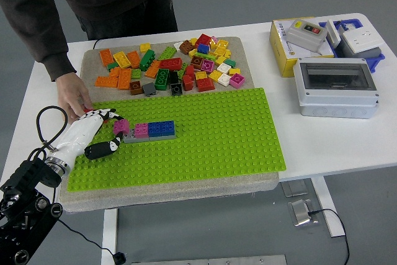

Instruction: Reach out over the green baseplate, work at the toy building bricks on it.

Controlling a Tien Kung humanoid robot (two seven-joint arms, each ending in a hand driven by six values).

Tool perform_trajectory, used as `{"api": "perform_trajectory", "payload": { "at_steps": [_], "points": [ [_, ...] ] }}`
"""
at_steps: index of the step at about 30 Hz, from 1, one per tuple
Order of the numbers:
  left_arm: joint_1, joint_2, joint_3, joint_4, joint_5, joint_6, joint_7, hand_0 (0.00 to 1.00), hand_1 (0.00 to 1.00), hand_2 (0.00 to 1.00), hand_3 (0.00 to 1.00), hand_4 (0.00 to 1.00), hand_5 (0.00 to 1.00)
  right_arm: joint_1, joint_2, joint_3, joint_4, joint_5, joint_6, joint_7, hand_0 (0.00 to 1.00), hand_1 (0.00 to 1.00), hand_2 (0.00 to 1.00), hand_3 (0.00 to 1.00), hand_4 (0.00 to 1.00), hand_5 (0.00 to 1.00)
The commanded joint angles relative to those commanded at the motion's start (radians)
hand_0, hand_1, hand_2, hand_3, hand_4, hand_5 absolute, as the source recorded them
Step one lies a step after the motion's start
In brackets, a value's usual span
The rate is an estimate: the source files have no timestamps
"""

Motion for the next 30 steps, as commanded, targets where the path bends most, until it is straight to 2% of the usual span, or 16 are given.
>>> {"api": "perform_trajectory", "payload": {
  "at_steps": [30],
  "points": [
    [-0.026, -0.036, 0.038, 0.047, -0.014, -0.006, -0.003, 0.998, 0.963, 0.92, 0.546, 0.436, 0.285, -0.001, 0.005, 0.0, 0.0, -0.001, 0.0, -0.001, 0.631, 0.613, 0.623, 0.613, 0.395, 0.758]
  ]
}}
